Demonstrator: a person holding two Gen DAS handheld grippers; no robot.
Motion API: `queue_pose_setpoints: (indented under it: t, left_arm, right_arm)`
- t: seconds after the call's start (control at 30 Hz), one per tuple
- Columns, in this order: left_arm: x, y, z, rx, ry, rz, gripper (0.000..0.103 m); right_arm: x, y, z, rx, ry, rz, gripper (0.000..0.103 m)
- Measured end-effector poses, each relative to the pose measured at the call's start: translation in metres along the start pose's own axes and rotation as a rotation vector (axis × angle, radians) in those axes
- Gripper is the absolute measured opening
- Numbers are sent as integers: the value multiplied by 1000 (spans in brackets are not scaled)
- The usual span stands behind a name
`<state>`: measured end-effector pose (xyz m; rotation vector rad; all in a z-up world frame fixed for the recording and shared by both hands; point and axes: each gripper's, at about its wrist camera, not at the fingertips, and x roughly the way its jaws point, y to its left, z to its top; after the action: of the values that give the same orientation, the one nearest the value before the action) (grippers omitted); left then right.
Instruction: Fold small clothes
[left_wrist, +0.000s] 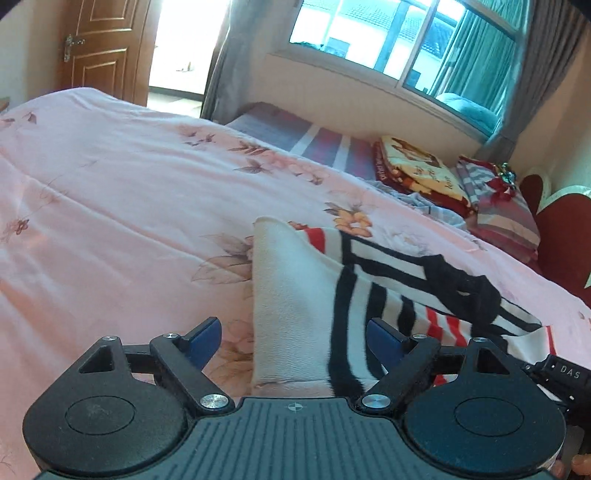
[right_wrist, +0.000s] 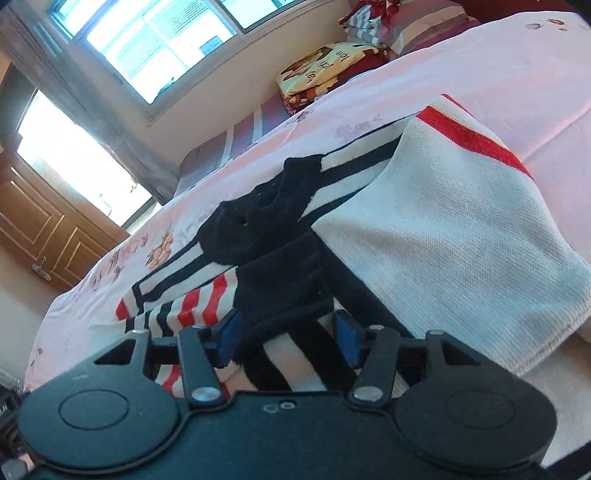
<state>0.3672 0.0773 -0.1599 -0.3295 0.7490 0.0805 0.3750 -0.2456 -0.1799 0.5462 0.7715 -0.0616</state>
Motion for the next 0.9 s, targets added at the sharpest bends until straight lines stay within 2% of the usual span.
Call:
queue_pose_setpoints:
  t: [0.07,0.1,0.27,0.37,0.47,0.63,0.73,0.77,0.8,0.83,0.9]
  left_arm:
    - [11,3,-3,-2,15,5,85]
    - [14,3,-4,-2,22,3,85]
    - [24,-6,-1,19,35,-38,85]
    - [32,-16,2,27,52,-69,85]
    - [45,-27,1,38,71,-84,85]
    - [67,-42,-2,51,114,-96,85]
    - [76,-48,-1,71,105,-91,85]
    - [78,-48,1,71,95,-91,80]
    - [81,-49,5,64,91,-95,67]
    - [88,-48,9,56,109,-112,38]
    - [95,-47,17,18,106,-111,35]
  right_arm:
    - [4,8,2,-49,0,9,17]
    - [3,11,2,-65,-1,13,7]
    - [-36,25,5,-212,-104,34,7]
    - [-70,16,13,-280,-186,-21,7]
    - [-82,-12,19,-279,-185,-103,6]
    - [-70,-53,6,-261,-152,-266,7]
    - [-56,-59,1,-232,-82,-251,8]
    - [-56,-60,2,-220,-83,-235,14]
    - [-57,-59,2,-210,-82,-220,16]
    - [-59,-59,3,-204,-86,-211,20]
    - [-62,-60,6,-203,-95,-210,20]
